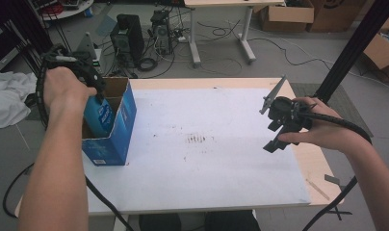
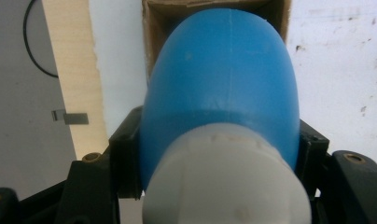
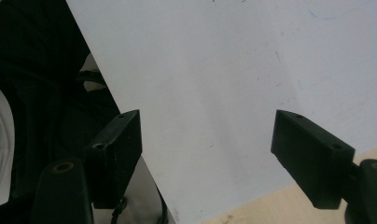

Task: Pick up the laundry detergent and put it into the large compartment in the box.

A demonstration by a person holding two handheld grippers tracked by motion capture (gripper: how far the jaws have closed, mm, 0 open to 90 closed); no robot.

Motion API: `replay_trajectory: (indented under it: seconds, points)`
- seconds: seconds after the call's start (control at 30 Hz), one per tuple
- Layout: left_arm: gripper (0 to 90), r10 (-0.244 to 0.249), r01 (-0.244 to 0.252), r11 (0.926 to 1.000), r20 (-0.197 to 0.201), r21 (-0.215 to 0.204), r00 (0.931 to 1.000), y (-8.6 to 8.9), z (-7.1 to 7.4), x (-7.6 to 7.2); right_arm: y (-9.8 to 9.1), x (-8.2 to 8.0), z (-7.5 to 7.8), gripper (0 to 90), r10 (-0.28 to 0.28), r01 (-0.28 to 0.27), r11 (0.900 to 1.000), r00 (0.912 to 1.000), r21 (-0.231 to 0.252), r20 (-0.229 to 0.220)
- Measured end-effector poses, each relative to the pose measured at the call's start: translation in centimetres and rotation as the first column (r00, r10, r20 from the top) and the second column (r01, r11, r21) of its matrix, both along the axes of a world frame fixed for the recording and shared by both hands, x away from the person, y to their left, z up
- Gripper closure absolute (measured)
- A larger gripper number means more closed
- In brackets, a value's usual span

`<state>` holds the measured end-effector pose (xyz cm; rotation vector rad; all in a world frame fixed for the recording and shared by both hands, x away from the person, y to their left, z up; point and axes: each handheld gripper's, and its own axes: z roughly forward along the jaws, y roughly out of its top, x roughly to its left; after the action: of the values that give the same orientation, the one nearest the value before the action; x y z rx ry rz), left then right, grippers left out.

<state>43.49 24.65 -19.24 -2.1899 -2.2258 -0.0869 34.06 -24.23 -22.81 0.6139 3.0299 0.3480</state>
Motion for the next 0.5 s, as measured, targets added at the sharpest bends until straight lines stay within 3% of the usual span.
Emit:
replay_trajectory:
  seconds: [0.5]
  points:
    - [37.8, 0.009, -0.01, 0.9999, -0.055, -0.01, 0.9984, 0.1, -3.9, 0.5, 0.2, 0.2, -0.4, 24.5, 0.003, -0.003, 1.0, 0.9999, -0.005, -0.01]
